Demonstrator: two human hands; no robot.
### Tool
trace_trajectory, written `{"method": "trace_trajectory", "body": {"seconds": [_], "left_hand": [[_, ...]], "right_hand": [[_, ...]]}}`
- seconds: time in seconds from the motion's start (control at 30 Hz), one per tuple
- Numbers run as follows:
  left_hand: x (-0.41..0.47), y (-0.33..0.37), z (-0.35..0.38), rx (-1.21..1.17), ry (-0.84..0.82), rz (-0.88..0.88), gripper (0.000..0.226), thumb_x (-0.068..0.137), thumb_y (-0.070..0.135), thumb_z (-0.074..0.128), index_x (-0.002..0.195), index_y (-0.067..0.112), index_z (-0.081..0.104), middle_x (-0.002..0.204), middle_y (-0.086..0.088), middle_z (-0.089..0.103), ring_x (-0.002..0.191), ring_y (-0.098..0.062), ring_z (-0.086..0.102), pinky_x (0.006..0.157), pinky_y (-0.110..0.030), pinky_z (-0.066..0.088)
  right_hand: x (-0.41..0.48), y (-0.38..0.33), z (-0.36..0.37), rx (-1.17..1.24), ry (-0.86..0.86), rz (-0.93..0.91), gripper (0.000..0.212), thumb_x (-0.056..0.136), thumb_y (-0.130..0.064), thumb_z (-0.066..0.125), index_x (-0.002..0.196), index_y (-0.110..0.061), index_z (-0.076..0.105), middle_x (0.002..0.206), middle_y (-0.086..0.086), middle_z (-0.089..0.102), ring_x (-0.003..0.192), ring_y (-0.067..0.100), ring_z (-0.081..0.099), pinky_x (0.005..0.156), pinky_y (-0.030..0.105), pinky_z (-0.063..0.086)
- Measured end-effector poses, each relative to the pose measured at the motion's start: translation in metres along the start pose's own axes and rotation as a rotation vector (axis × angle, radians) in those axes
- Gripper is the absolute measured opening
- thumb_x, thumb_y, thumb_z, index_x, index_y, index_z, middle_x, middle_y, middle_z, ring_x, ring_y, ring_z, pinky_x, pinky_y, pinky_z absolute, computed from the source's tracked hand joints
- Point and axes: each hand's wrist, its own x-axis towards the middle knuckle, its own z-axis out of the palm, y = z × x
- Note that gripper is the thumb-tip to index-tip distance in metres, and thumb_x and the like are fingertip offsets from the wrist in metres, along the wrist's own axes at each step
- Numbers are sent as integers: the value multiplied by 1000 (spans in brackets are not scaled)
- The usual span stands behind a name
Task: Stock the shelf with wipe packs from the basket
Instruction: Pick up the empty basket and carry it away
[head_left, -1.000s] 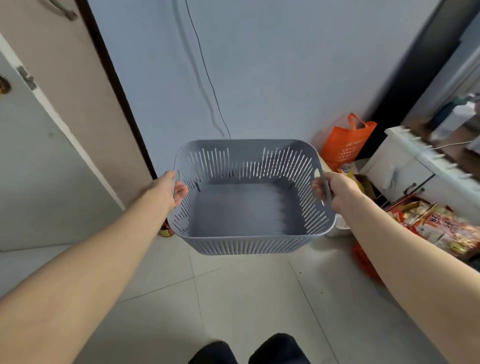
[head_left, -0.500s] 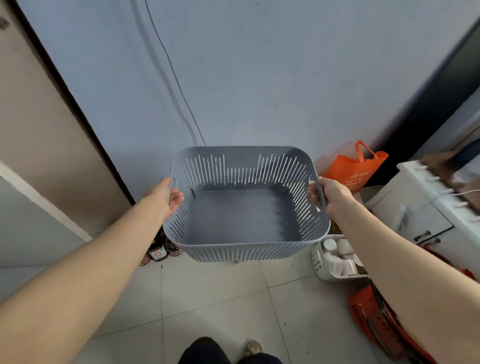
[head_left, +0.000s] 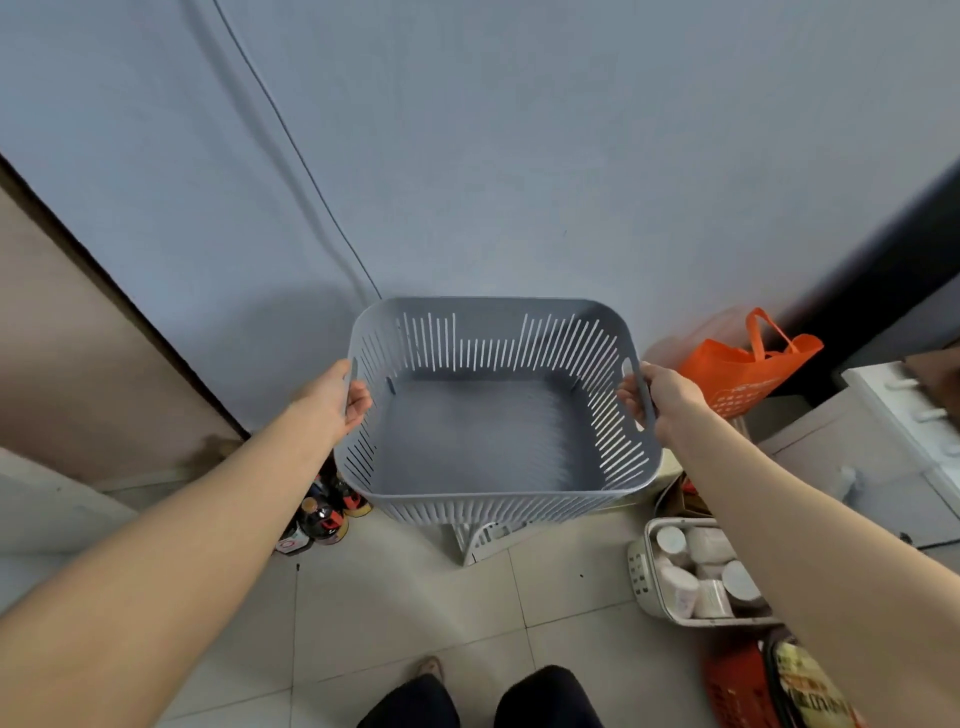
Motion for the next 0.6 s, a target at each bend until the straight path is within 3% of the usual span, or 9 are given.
{"method": "trace_trajectory", "body": {"seconds": [0.2, 0.47, 0.57, 0.6], "left_hand": [[34, -9, 43, -20, 71, -46, 39, 93, 38, 49, 67, 9, 53, 64, -2, 54, 41, -11, 53, 66, -26, 46], [86, -35, 97, -114, 148, -82, 31, 93, 36, 52, 80, 8, 55, 72, -4, 56, 58, -14, 54, 47, -18, 45], [107, -54, 107, -113, 182, -106, 35, 92, 39, 52, 92, 5, 57, 74, -6, 58, 63, -15, 57, 62, -19, 47], [112, -60, 109, -111, 192, -112, 36, 91, 40, 53, 91, 4, 57, 74, -6, 58, 63, -15, 57, 56, -18, 46]], "right_hand": [[62, -22, 14, -96, -15, 48, 30, 95, -30, 51, 89, -4, 63, 66, 7, 60, 54, 13, 56, 59, 22, 50], [152, -40, 31, -246, -23, 31, 30, 97, -27, 49, 95, 0, 62, 64, 9, 58, 53, 14, 53, 55, 21, 46], [183, -33, 39, -303, -15, 31, 29, 97, -26, 48, 96, 0, 61, 63, 9, 57, 52, 14, 52, 52, 22, 43], [192, -29, 41, -314, -18, 38, 28, 97, -26, 48, 96, -1, 62, 63, 9, 56, 51, 14, 51, 52, 22, 42]]}}
